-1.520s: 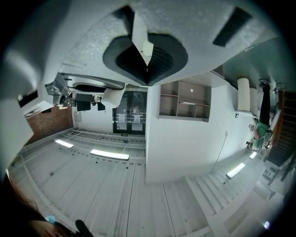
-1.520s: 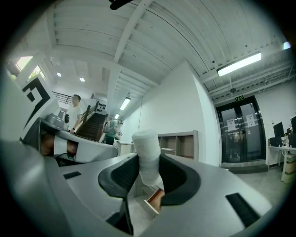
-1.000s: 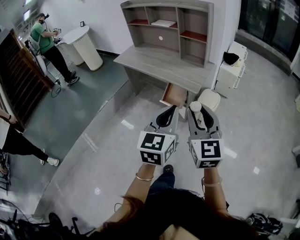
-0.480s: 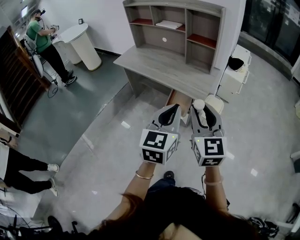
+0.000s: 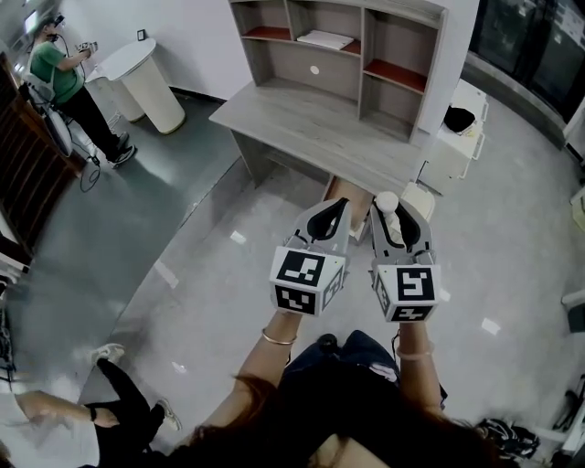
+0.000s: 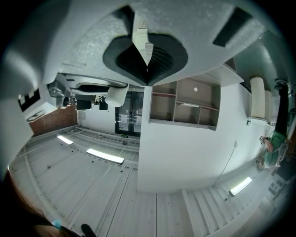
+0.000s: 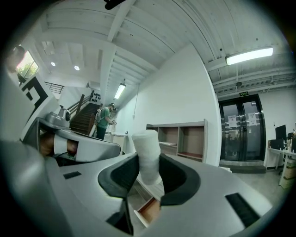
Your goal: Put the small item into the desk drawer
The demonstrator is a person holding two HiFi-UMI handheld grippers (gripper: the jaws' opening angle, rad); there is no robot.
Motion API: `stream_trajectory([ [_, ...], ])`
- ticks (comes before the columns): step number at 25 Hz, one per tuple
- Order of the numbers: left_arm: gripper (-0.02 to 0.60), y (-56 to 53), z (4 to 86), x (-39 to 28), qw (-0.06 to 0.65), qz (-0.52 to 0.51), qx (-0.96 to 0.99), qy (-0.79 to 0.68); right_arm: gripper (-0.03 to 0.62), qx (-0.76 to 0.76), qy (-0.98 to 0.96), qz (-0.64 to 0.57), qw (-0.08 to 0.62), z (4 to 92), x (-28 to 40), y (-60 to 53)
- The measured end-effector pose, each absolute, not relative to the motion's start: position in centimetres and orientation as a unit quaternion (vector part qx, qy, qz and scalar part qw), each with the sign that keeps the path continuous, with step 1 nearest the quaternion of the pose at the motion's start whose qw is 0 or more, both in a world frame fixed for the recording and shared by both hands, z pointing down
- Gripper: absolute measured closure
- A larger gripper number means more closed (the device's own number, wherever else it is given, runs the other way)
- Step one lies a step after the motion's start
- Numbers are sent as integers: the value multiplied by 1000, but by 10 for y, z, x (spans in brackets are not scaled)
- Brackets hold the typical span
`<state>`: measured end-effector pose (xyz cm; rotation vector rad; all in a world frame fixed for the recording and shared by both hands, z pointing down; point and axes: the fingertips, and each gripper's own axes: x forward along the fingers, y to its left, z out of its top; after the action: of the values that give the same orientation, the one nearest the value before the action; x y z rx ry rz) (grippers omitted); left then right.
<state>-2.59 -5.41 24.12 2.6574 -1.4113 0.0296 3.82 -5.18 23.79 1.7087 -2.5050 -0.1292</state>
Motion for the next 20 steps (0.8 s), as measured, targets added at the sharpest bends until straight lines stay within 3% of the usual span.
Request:
stream_trajectory([
  [20,566,-202,265,1,61,3,859,-508,463,504,-859,-36,80,274,50,-198],
])
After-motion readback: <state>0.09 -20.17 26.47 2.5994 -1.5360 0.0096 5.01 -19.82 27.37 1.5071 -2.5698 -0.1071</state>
